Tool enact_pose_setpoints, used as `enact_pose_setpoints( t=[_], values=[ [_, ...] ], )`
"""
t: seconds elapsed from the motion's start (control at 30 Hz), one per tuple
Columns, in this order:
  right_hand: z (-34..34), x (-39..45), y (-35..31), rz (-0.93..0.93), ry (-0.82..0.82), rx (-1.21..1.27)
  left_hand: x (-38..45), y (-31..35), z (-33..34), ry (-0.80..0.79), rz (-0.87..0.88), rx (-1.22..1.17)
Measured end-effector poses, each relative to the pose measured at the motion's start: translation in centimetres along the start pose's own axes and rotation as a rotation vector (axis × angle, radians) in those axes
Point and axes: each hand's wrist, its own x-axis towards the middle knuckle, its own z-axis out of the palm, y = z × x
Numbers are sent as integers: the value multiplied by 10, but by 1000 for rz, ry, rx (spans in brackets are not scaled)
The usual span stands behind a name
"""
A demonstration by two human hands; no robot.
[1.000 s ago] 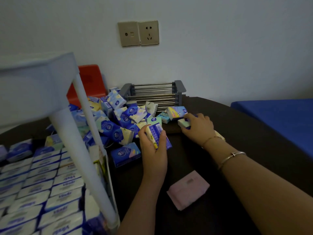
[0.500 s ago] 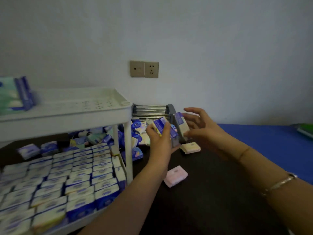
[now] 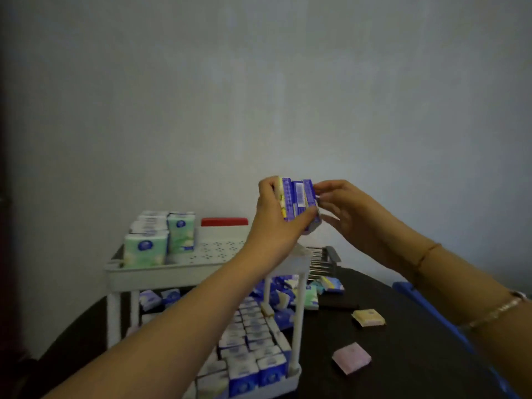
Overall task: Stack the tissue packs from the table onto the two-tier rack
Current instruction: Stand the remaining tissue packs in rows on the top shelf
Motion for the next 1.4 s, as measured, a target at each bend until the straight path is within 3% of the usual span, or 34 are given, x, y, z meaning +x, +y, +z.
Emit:
enact_pose_setpoints(
  t=[0.07,0.2,0.37,0.5,0.57,0.67,0.8,0.87,1.07,1.2,1.4],
  values=[
    [31,16,-3,58,-7,-132,2,0,-33,19,128,253],
    [95,43,1,144,-103,-237,7,-13,-87,58,177,543],
    [140,67,12,152,-151,-65,14,-29,-133,27,81,534],
    [148,77,22,180,-304,-59,13,-19,-163,-176,-63,432],
    [147,83,30,182,-319,-70,17,-4,-178,-185,-84,484],
    [146,88,43,228,-300,-126,24,6,-203,-75,-100,576],
    [154,91,56,259,-349,-217,20,-7,-222,-184,-260,741],
    [158,95,65,253,-330,-252,16,-17,-223,-209,-380,725],
    [175,102,86,288,-290,-253,14,-38,-218,-57,-682,453],
    [183,107,99,425,-326,-170,15,-44,-216,-32,-709,423],
    [179,95,90,491,-452,-457,11,-38,-214,-31,-689,403]
  ],
)
